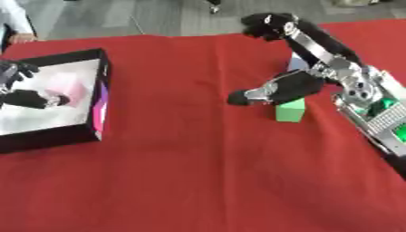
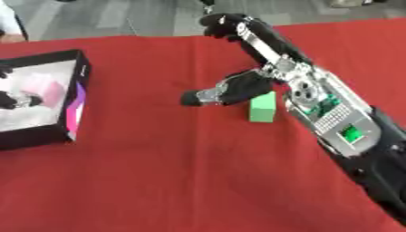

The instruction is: Pick up the objects with one hand, pass them to the other hand, and then place them into the box on the other side of the table.

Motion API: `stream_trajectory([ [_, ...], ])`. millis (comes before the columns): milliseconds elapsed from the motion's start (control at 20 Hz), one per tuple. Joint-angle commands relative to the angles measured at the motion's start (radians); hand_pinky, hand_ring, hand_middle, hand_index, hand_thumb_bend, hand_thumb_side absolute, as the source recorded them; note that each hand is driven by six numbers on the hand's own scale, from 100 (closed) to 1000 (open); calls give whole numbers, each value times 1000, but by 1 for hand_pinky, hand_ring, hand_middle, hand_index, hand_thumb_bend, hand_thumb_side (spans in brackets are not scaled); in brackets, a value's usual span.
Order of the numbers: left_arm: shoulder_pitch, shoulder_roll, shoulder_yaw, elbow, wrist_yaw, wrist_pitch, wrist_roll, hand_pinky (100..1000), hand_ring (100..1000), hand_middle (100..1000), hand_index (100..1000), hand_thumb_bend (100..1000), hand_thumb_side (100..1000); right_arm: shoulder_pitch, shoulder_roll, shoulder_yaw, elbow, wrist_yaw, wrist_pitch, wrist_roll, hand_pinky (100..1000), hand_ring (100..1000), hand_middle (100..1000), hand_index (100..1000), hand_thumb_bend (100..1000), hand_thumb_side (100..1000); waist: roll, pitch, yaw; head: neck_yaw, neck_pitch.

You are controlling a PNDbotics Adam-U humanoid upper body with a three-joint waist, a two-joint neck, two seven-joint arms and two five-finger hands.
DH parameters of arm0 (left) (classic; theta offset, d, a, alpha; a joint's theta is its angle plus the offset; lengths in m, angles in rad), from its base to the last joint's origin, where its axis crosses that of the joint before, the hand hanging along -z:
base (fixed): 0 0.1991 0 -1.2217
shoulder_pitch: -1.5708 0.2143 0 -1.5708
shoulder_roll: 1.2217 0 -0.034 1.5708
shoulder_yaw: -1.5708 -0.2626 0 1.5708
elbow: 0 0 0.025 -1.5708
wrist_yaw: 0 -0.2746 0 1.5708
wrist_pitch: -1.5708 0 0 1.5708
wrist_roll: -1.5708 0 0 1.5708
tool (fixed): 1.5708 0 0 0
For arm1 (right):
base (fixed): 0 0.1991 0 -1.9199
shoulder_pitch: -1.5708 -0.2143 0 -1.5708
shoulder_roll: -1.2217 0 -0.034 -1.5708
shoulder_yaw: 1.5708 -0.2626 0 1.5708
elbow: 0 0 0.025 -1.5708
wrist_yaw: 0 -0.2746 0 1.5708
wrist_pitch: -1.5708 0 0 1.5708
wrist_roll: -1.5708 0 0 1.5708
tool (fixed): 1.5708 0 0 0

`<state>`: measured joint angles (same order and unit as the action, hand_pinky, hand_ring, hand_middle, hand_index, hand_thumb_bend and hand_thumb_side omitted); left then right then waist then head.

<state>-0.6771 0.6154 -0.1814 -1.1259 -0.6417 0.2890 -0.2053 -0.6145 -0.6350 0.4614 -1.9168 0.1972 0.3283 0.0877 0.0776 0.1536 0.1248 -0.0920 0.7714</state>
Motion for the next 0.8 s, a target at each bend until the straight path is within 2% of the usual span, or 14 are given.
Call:
stream_trajectory([
  [50, -7, 53, 18, -53, 40, 4, 25, 853, 791, 738, 830, 637, 437, -15, -71, -21, 2, -24, 40, 56, 864, 842, 774, 884, 794, 373, -18, -17, 0, -20, -1],
  [250, 6, 67, 18, -74, 69, 9, 36, 851, 789, 735, 825, 630, 450, -31, -149, -42, 12, -54, 114, 246, 877, 863, 801, 891, 778, 319, -23, -21, -4, -27, -1],
  [400, 9, 71, 16, -78, 77, 10, 38, 851, 787, 730, 821, 626, 456, -36, -193, -75, 28, -55, 137, 387, 885, 870, 808, 890, 767, 312, -23, -22, -5, -28, -1],
  [450, 10, 71, 15, -79, 79, 10, 38, 851, 788, 729, 821, 625, 459, -42, -205, -96, 40, -59, 138, 407, 886, 869, 809, 890, 605, 382, -23, -22, -5, -28, -1],
  [500, 11, 72, 14, -80, 80, 10, 37, 851, 788, 728, 821, 623, 460, -50, -214, -112, 54, -64, 135, 414, 887, 870, 809, 891, 762, 308, -23, -23, -4, -29, -1],
  [650, 12, 72, 14, -81, 82, 10, 36, 851, 786, 723, 819, 621, 462, -87, -235, -136, 123, -79, 106, 442, 892, 873, 816, 893, 755, 299, -22, -24, -2, -37, -1],
  [800, 12, 69, 15, -85, 88, 7, 37, 850, 783, 721, 818, 618, 462, -142, -237, -136, 241, -63, 55, 499, 900, 881, 829, 896, 752, 287, -21, -24, 3, -55, -1],
])
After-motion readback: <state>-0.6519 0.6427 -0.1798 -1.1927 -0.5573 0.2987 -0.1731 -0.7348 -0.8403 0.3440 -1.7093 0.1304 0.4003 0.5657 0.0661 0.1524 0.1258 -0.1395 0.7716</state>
